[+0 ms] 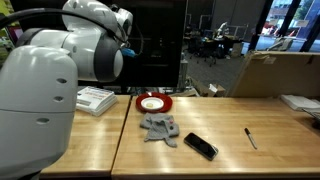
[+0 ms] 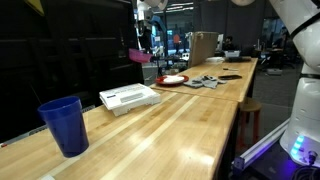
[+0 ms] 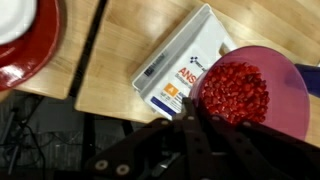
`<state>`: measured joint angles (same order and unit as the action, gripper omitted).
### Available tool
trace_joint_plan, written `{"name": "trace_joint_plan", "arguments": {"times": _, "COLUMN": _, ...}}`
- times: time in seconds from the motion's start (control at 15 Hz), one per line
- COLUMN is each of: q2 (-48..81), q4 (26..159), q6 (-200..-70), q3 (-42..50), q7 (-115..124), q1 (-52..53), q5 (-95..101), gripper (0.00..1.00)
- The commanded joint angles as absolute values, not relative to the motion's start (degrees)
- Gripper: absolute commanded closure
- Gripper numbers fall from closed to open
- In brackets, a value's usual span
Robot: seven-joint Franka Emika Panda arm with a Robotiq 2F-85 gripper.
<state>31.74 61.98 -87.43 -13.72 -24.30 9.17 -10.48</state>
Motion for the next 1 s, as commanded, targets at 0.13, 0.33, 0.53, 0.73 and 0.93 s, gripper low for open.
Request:
{"name": "trace_joint_plan", "arguments": {"times": 0.13, "q2": 33.2, "q4": 59.97, "q6": -86.6, "q3": -14.39, "q7": -25.9, "q1": 8.91, "q5": -12.59, "gripper": 0.96}}
{"name": "trace_joint_plan", "arguments": {"times": 0.33, "q2": 33.45, "q4": 60.06, "q6": -86.61, "q3": -14.3, "q7": -25.9, "q1": 8.9, "q5": -12.58, "gripper": 0.96}}
{"name": "trace_joint_plan", "arguments": {"times": 0.53, "q2": 33.19, "q4": 60.59, "q6": -87.19, "q3": -14.47, "q7": -25.12, "q1": 9.01, "q5": -13.19, "gripper": 0.99}}
{"name": "trace_joint_plan", "arguments": {"times": 0.73, "q2": 34.62, "q4": 59.85, "q6": -91.34, "q3": -16.0, "q7": -23.33, "q1": 10.52, "q5": -16.19, "gripper": 0.99}}
{"name": "trace_joint_plan", "arguments": {"times": 0.93, "q2": 36.7, "q4": 58.16, "q6": -94.5, "q3": -17.38, "q7": -21.24, "q1": 12.74, "q5": -17.83, "gripper": 0.99}}
